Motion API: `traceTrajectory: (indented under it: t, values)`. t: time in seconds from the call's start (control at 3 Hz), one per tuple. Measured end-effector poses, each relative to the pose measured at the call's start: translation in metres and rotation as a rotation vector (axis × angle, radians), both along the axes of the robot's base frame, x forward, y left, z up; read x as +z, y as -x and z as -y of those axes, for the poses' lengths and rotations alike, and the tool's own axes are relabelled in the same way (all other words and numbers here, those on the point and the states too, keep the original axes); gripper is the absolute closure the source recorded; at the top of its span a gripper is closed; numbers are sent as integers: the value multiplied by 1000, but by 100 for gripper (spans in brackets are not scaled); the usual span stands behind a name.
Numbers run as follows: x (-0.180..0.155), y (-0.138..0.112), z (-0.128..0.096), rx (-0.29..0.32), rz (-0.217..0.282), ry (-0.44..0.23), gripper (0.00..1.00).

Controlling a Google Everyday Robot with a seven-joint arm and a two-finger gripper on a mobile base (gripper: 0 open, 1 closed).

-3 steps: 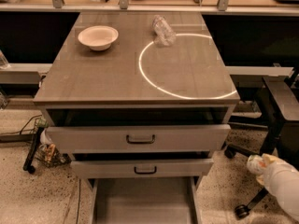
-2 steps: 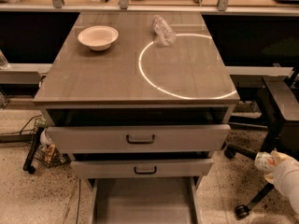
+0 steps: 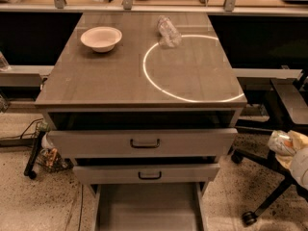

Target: Pick 7up can from bottom drawer and place on counter

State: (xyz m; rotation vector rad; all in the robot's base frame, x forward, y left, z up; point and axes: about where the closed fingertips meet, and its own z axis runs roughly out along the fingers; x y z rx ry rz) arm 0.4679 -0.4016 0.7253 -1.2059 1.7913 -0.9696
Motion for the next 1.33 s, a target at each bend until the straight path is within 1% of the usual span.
traceTrajectory:
  t: [0.33, 0.67, 1.0, 1.33]
  values:
    - [37, -15, -9, 22, 97, -27, 100]
    - [39, -15, -12, 27, 102, -39, 100]
    - [65, -39, -2, 3, 171, -72, 100]
    - [101, -62, 10, -10, 248, -83, 100]
